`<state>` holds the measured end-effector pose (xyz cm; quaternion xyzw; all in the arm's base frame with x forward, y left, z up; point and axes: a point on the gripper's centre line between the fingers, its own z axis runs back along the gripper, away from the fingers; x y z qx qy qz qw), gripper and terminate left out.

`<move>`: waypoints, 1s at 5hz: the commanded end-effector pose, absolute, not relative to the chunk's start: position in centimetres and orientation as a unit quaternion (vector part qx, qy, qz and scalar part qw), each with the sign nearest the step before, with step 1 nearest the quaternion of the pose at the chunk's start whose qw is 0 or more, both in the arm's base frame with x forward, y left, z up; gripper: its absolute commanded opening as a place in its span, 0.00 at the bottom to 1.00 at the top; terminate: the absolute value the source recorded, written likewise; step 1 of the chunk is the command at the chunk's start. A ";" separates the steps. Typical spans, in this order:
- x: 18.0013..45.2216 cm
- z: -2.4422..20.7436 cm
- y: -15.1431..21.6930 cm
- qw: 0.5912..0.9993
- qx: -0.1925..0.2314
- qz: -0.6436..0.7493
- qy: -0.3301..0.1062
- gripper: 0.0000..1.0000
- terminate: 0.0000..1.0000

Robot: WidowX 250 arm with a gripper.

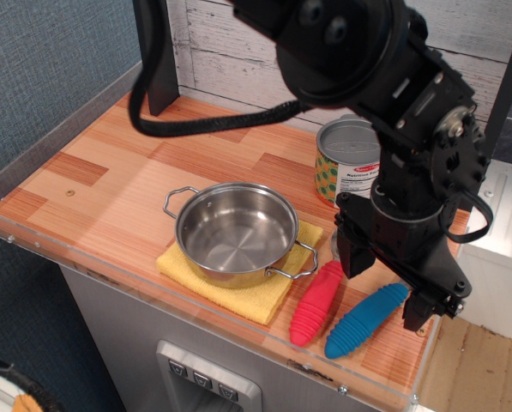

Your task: Pick up the blue fork and place it on the left of the pot

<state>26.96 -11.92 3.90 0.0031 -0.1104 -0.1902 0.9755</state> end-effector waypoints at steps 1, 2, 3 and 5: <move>27.1 3.3 -12.2 0.971 -0.005 -0.202 -0.128 1.00 0.00; 27.5 3.0 -12.2 0.971 -0.012 -0.206 -0.124 1.00 0.00; 27.6 2.1 -12.4 0.970 -0.011 -0.214 -0.117 1.00 0.00; 27.7 1.6 -12.5 0.968 -0.019 -0.223 -0.112 0.00 0.00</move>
